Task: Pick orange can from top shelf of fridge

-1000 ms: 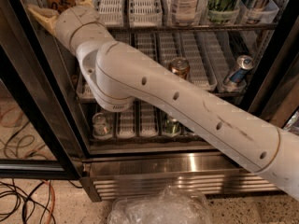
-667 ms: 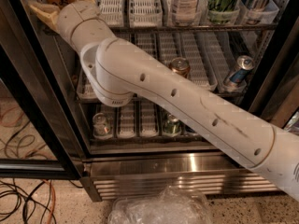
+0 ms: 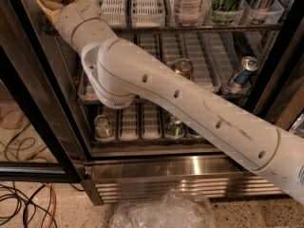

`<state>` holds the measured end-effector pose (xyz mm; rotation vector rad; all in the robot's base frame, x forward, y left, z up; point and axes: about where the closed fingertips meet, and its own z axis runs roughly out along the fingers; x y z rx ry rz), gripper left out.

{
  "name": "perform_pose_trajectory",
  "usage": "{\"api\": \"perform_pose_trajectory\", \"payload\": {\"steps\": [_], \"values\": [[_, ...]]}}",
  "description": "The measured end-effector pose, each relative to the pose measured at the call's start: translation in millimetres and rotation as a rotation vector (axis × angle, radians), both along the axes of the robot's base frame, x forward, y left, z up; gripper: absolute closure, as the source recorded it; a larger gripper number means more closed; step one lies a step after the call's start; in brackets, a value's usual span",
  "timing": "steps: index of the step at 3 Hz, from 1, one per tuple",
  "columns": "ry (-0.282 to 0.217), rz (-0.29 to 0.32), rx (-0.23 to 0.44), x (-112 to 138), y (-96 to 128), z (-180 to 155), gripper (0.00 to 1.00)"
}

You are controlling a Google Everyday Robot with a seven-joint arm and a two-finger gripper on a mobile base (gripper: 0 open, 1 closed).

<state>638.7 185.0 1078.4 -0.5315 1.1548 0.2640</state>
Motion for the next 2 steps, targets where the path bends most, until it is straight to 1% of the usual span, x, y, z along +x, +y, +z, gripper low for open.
{"api": "perform_pose_trajectory", "payload": {"steps": [1,2], "values": [[0.000,0.000,0.000,0.0,0.0,0.0,0.87],[0.000,0.000,0.000,0.0,0.0,0.0,1.00]]}}
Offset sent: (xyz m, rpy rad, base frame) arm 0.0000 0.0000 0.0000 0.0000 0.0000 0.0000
